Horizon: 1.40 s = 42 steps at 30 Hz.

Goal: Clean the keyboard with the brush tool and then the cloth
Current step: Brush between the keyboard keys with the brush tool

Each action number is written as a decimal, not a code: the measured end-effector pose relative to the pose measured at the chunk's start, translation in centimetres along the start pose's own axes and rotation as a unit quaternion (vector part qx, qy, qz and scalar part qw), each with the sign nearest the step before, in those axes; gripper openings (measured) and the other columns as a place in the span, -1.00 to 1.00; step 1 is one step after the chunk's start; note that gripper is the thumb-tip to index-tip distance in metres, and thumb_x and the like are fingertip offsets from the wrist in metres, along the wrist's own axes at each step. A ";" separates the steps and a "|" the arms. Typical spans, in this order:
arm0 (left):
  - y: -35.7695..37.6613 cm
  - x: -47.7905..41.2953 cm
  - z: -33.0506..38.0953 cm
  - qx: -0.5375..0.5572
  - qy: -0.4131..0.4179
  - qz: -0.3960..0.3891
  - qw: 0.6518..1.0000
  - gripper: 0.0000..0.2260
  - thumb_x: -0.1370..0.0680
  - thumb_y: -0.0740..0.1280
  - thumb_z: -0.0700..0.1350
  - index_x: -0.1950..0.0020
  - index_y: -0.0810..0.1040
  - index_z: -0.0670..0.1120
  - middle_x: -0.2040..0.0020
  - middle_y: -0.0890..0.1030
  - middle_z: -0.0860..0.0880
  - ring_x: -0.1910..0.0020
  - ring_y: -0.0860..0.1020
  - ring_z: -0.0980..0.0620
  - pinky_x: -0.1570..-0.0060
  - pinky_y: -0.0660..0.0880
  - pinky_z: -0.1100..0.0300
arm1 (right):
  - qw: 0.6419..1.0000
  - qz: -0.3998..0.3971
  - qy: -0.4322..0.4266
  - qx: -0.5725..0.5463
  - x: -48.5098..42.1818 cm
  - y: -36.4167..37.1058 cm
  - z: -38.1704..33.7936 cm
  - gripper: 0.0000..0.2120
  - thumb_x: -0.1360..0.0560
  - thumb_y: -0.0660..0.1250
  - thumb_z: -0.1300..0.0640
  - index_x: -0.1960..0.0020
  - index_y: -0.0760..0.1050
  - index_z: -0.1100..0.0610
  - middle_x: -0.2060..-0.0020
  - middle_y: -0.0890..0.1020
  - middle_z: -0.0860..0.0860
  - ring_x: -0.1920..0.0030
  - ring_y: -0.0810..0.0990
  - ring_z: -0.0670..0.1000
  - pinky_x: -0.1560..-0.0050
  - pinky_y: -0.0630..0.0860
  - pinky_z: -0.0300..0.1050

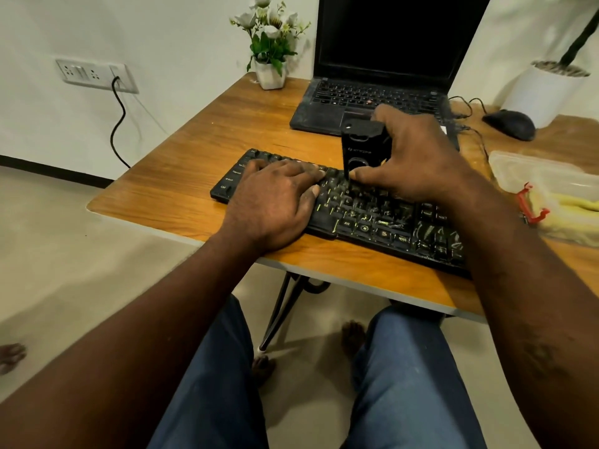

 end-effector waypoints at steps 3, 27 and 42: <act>0.0 0.0 0.1 -0.003 0.003 -0.001 1.000 -0.55 -0.67 0.02 0.12 -0.47 0.50 0.08 -0.44 0.55 0.07 -0.41 0.46 0.05 -0.33 0.26 -0.06 | 0.996 -0.056 -0.004 -0.074 0.5 1.0 -0.6 -0.54 -0.33 0.64 0.02 -0.11 0.49 0.00 0.05 0.65 -0.06 0.03 0.66 -0.02 0.08 0.64 -0.01; -0.1 0.3 0.1 0.003 0.001 0.002 1.000 -0.49 -0.66 -0.05 0.15 -0.47 0.51 0.10 -0.43 0.55 0.10 -0.42 0.44 0.09 -0.37 0.29 -0.07 | 0.997 0.031 0.035 -0.059 0.0 0.0 1.3 -0.51 -0.36 0.64 0.01 -0.18 0.49 -0.06 0.01 0.64 -0.16 0.03 0.62 -0.17 0.12 0.56 -0.26; -0.1 0.1 0.1 0.000 -0.004 -0.007 1.000 -0.46 -0.65 -0.09 0.17 -0.49 0.50 0.12 -0.45 0.53 0.13 -0.44 0.43 0.10 -0.38 0.25 -0.04 | 0.997 -0.059 0.038 -0.044 -2.9 0.4 3.6 -0.48 -0.34 0.65 -0.01 -0.22 0.54 -0.03 -0.02 0.66 -0.11 -0.02 0.64 -0.07 0.04 0.55 -0.17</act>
Point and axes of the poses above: each hand's wrist, its own x-axis away from the middle knuckle, its own y-axis out of the palm, z = x × y, the point moved 9 cm from there along -x, towards the middle knuckle
